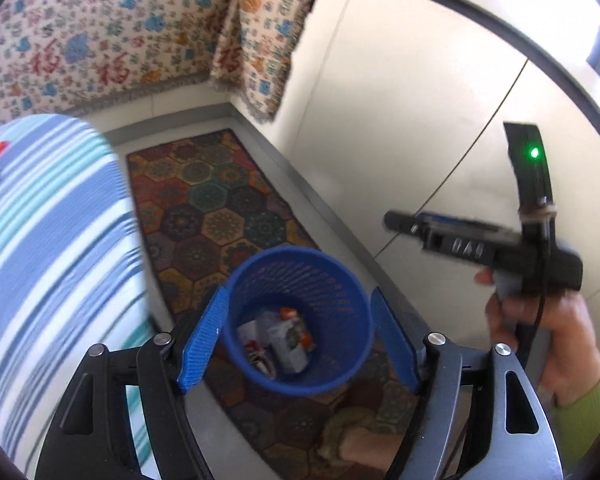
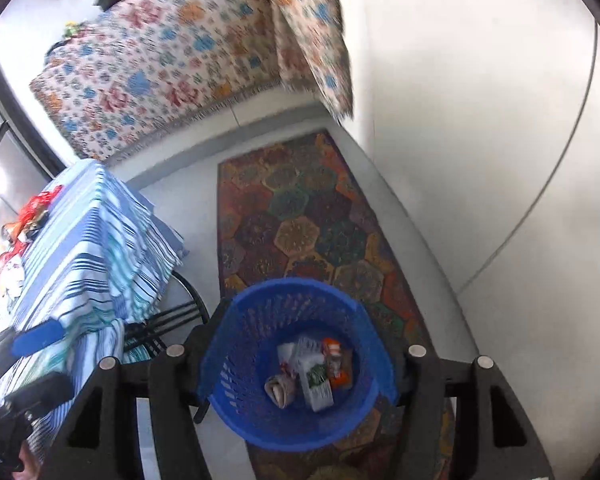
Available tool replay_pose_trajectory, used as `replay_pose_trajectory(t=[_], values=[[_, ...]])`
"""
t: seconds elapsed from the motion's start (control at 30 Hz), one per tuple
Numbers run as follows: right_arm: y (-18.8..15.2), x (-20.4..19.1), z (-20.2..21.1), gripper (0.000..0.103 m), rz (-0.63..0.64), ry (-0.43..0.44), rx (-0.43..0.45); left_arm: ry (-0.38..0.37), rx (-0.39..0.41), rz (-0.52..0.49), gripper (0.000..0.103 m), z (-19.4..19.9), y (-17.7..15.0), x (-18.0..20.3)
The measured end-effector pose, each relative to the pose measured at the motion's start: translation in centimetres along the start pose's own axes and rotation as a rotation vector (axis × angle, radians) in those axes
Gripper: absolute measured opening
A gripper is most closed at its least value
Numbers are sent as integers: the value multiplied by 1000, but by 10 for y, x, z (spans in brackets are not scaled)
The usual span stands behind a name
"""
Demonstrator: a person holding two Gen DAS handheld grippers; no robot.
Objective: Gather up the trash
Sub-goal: 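Bring both open grippers back over the table, then grasp the crumpled red wrapper with the left gripper while the right grasps the yellow-and-white snack bag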
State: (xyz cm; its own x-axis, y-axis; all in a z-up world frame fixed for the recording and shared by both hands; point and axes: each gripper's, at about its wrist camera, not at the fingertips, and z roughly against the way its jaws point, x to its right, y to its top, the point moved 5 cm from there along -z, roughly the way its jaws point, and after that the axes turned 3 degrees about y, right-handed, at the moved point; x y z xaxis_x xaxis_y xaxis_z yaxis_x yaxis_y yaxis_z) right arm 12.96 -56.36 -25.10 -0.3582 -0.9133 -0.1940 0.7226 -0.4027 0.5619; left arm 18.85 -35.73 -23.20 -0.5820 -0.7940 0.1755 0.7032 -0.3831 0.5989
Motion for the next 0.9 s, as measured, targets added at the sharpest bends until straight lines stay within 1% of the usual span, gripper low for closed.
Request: replay_pose_trajectory(t=[0.1,0.17,0.23,0.37,0.43,0.53,0.63,0.73,0.8,0.87,0.9], values=[[-1,-41,13,62,93,29,49,106,24,30,79,34,-29,-40],[-4,-76,16,62,171,63,65,204,27,57,79,53,-50,-74],[-9,-116,17,62,255,114,73,304,28,97,79,69,-68,-109],[-27,-192,17,62,403,229,71,469,10,197,79,93,-94,-177],[-39,-229,15,62,470,282,62,522,7,239,80,102,-102,-205],[-58,-277,8,62,557,334,30,561,19,294,83,113,-107,-235],[-74,-311,-3,62,622,345,-2,572,17,321,93,115,-107,-256],[-89,-337,-13,62,687,342,-25,569,15,325,95,115,-105,-274],[-96,-347,-17,62,711,339,-42,563,16,326,95,114,-100,-282],[-97,-352,-20,64,710,344,-36,551,23,325,92,115,-94,-295],[-97,-354,-21,64,706,347,-34,535,31,328,88,115,-89,-298]])
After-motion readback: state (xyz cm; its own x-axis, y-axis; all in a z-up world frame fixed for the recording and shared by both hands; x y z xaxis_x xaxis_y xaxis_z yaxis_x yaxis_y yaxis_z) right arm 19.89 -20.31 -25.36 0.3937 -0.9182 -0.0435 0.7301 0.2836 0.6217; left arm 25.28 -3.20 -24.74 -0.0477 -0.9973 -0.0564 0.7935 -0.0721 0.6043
